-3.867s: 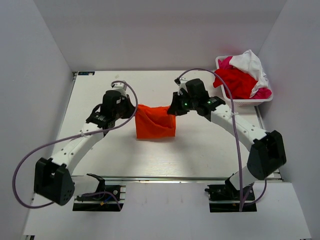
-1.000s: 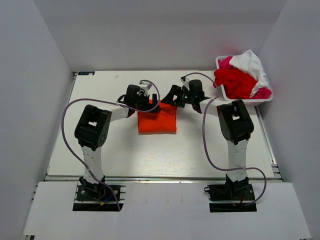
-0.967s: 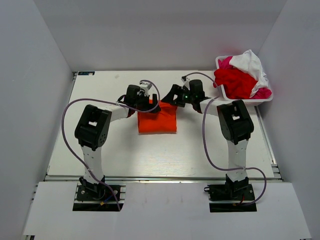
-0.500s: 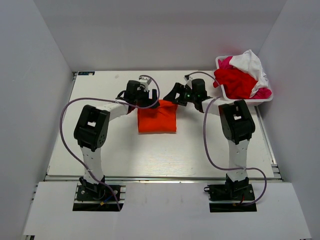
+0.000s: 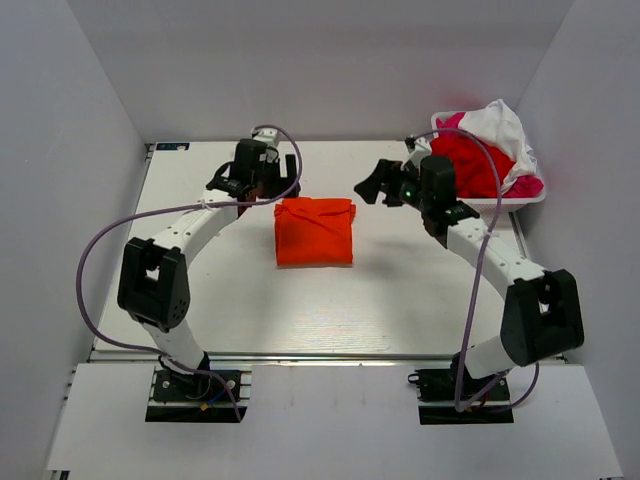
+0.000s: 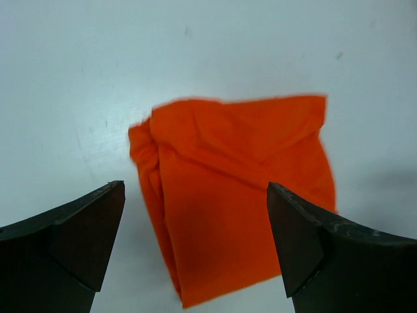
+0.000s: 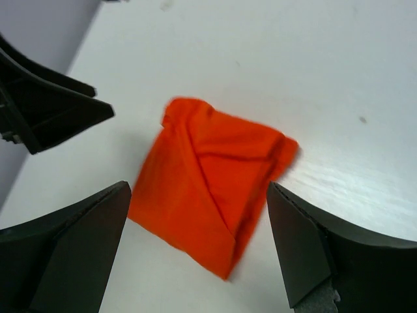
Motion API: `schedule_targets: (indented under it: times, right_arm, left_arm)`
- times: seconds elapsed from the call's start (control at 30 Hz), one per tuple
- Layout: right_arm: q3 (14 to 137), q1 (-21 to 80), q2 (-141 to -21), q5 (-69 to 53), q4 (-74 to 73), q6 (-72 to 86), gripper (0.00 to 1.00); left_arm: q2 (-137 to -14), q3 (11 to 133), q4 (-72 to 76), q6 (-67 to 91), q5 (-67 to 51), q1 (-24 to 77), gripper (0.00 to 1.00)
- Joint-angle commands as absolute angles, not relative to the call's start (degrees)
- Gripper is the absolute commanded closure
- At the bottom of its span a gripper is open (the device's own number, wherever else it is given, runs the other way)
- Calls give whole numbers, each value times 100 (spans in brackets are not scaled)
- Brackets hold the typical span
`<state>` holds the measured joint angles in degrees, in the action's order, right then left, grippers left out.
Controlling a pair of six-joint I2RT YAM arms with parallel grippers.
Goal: Fold and stack the t-shirts
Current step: Smooth out wrinkles on the folded tshirt, then put the neatly folded tshirt into the corner of the board with the left arm
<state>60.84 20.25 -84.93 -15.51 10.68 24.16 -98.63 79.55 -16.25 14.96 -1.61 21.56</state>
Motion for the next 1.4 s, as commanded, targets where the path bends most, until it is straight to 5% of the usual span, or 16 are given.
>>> schedule_targets:
  times: [0.0,0.4,0.5,0.73,0.83,1.13,1.37]
  right_arm:
    - [5635,2022,-8166,-758,282,2092,10]
    - [4940,2013,-7076,-264,-887,1872,10]
    - [4756,1995,-6883,-194,-966,1872,10]
    - [4658,2013,-6689,-26,-1063,1872,10]
    - [4632,1987,-6653,-26,-1081,1863,10]
    - [4606,2013,-6635,246,-1107,1767,10]
    - [4737,2013,-6820,343,-1134,1749,10]
  left_arm:
    - [-9879,7507,-2251,1705,-26,2153,0]
    - [-11135,7725,-2522,2030,501,2153,0]
    - [-11389,7726,-2453,2030,449,2153,10]
    - [-11619,7682,-2171,1855,-51,2215,56]
    - [-11672,7629,-2065,1785,-141,2215,100]
    - [-11032,8332,-2522,636,2020,2040,100]
    - [-11170,9060,-2347,-342,2425,1670,100]
